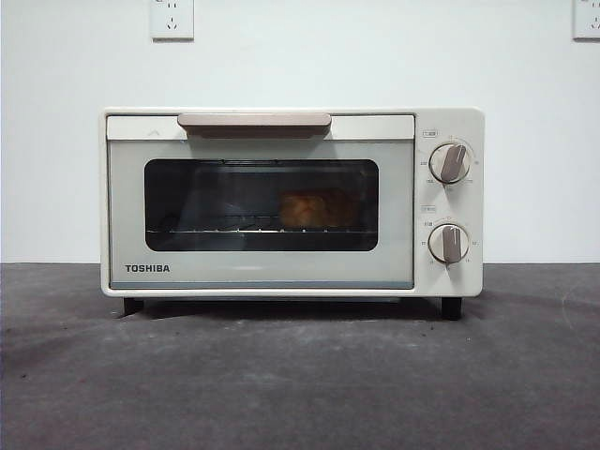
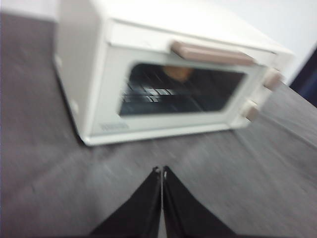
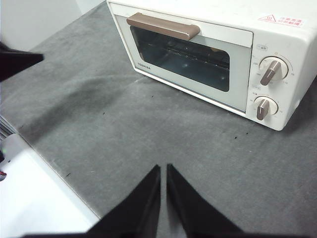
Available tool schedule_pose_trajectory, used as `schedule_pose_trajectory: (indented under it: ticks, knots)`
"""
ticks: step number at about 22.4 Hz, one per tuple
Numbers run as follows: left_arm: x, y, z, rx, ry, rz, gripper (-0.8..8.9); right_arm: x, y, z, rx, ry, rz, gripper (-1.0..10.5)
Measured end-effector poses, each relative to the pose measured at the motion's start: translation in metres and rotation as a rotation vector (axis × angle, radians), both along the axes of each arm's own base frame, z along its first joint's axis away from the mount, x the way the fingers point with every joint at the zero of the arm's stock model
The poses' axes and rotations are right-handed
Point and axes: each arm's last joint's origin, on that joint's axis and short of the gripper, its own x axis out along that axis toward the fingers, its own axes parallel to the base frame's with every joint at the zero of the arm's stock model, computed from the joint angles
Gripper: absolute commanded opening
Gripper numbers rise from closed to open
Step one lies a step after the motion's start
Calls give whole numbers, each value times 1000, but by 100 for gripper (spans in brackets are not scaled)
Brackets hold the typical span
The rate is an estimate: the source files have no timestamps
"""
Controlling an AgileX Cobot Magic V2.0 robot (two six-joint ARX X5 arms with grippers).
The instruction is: The left arm flap open the oven, the right arm pick bread and place it into oven, the left arm flap close the oven
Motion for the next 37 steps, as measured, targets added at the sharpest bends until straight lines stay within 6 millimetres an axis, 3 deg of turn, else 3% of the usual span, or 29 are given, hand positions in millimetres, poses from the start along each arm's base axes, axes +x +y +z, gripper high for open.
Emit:
schedule_pose_trajectory:
  ticks: [4,11,24,37]
  knots:
    - [9,2,-22,15,-155,84,10,0,0,0,0,0,0,17]
    - [12,9,-54,58,-133,339,10,0,0,0,0,0,0,17]
    - [12,15,-66,190,-99,518,10,0,0,0,0,-1,0,17]
    - [12,15,-66,240,-113,513,10,0,0,0,1,0,0,17]
